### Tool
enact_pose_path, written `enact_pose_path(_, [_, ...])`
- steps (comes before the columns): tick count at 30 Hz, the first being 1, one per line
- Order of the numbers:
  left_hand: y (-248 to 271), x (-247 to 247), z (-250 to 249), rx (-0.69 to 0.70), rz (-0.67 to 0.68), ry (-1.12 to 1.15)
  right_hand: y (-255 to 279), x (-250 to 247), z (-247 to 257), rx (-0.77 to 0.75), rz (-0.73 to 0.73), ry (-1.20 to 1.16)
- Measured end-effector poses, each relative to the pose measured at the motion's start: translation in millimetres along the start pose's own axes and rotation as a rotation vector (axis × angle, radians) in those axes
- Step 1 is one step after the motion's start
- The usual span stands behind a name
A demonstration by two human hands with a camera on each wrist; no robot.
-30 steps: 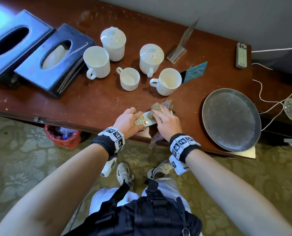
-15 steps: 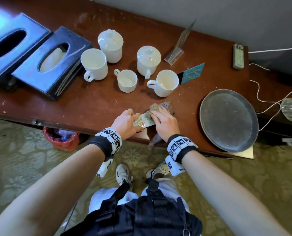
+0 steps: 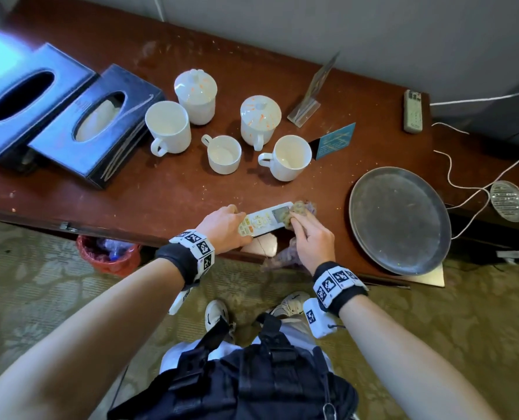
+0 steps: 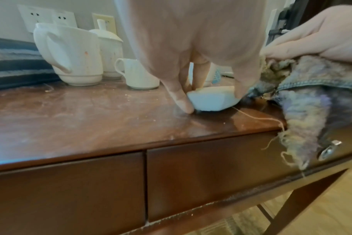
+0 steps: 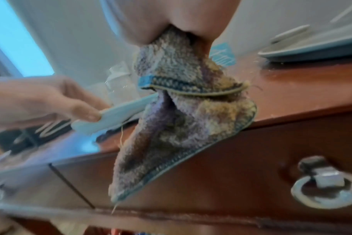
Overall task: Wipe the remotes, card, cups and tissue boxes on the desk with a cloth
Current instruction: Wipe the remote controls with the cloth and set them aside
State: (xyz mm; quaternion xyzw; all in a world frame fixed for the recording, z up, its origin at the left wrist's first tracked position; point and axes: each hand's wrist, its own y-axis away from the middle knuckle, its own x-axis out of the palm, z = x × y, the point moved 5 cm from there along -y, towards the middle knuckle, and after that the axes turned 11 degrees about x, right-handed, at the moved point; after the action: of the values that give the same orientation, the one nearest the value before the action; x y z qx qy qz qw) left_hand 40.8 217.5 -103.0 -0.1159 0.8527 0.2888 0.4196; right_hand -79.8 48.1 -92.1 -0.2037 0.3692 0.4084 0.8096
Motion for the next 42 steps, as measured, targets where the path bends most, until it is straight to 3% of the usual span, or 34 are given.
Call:
enact_pose_path(3, [2,-3,-4,-0.008,0.024,0.080,-7,-14,3,0.085,-0.076,-0.065])
enact_pose_path(7, [8,-10,-4,-0.009,-0.005,0.300,-23,-24,9,0.086,-0.083,-0.065])
enact_pose_path(16, [9,-11,20,-0.181,-0.232,0.634,-33,-24,9,0.126,-0.033,-0.088])
enact_pose_path(23, [6,-7,26,-0.189,-0.225,0.555,-28,-15,10,0.158,-0.020,-0.080])
enact_pose_path(28, [2,5,18,-0.163,-0.212,0.572,-22,18,37,0.002,0.070,-0.043])
enact_pose_path(31, [1,13,13,-0.151,-0.202,0.609,-7,56,48,-0.111,0.235,0.103])
enact_pose_path(33, [2,15,14,-0.151,-0.213,0.611,-1,64,45,-0.167,0.224,0.195])
enact_pose_path(39, [4,13,15,-0.140,-0.225,0.572,-29,37,-1,0.195,0.116,0.203])
enact_pose_path(42, [4,14,17,-0.143,-0.236,0.591,-14,48,20,0.126,0.114,0.143])
